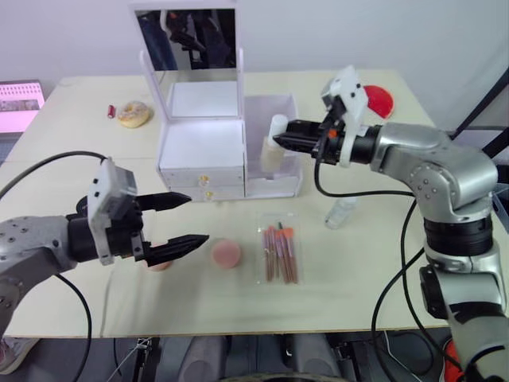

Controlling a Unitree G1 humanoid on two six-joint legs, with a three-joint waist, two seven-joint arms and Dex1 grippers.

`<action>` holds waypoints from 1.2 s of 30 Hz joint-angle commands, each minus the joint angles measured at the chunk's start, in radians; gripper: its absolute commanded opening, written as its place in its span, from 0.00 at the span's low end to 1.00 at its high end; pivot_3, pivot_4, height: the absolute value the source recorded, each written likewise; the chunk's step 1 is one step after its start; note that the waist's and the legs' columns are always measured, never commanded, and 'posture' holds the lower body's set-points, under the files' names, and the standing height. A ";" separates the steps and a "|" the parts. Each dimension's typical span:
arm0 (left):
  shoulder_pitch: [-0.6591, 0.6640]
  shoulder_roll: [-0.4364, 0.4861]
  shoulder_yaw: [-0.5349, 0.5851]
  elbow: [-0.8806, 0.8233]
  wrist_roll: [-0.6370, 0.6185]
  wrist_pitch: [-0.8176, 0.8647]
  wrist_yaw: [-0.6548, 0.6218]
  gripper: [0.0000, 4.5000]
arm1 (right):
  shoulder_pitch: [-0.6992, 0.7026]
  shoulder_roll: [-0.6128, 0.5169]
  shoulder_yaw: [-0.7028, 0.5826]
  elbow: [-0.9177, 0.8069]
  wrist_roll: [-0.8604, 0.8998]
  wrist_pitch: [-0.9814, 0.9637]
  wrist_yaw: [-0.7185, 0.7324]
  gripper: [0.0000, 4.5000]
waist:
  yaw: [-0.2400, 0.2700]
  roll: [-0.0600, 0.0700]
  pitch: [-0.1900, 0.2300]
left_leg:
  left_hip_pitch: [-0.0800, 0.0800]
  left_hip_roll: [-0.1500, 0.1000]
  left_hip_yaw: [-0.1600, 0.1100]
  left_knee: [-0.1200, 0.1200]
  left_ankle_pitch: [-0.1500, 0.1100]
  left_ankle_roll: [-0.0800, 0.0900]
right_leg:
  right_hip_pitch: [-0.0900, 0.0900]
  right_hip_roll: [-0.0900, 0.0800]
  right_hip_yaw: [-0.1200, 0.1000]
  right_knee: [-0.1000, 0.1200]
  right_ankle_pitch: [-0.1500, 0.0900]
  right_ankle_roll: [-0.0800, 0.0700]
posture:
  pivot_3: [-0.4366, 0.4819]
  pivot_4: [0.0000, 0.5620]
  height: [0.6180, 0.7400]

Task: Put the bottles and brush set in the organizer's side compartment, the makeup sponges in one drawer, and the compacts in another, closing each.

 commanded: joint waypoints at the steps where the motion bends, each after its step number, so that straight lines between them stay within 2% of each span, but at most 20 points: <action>1: -0.013 0.004 0.015 -0.016 -0.008 -0.016 0.008 1.00 | -0.006 -0.004 0.018 -0.017 -0.055 -0.053 -0.006 0.18 | 0.000 0.000 0.000 | 0.000 0.000 0.000 0.000 0.000 0.000 | 0.000 0.000 0.000 0.000 0.000 0.000 | 0.48 0.27 1.00; 19: -0.040 0.013 0.005 -0.007 -0.014 -0.009 0.013 1.00 | 0.074 0.053 0.106 0.127 -0.240 -0.195 -0.011 0.18 | -0.001 0.000 0.000 | 0.000 0.000 0.000 0.000 0.000 0.000 | 0.000 0.000 0.000 0.000 0.001 0.001 | 0.48 0.27 1.00; 29: -0.054 0.021 0.004 -0.004 -0.024 0.000 0.018 1.00 | 0.089 0.053 0.106 0.132 -0.269 -0.185 0.000 0.18 | -0.001 0.000 0.000 | 0.001 0.000 0.000 0.000 0.000 0.000 | 0.000 0.000 0.000 0.000 0.001 0.001 | 0.48 0.27 1.00; 31: -0.058 0.022 0.002 -0.002 -0.026 0.001 0.019 1.00 | 0.089 0.056 0.101 0.126 -0.268 -0.184 -0.003 0.40 | -0.001 0.000 0.000 | 0.001 0.000 0.000 0.000 0.000 0.000 | 0.000 0.000 0.000 0.000 0.001 0.001 | 0.48 0.27 1.00; 32: -0.059 0.022 0.001 -0.002 -0.027 0.002 0.019 1.00 | 0.088 0.059 0.095 0.122 -0.265 -0.181 -0.005 0.45 | -0.001 0.000 0.000 | 0.001 0.000 0.000 0.000 0.000 0.000 | 0.000 0.000 0.000 0.000 0.001 0.001 | 0.48 0.27 1.00; 36: -0.063 0.021 -0.002 0.001 -0.027 0.002 0.019 1.00 | 0.064 0.062 0.042 0.076 -0.216 -0.150 0.008 0.87 | -0.001 0.000 0.000 | 0.001 0.000 0.000 0.000 0.000 0.000 | 0.000 0.000 0.000 0.000 0.001 0.001 | 0.48 0.27 1.00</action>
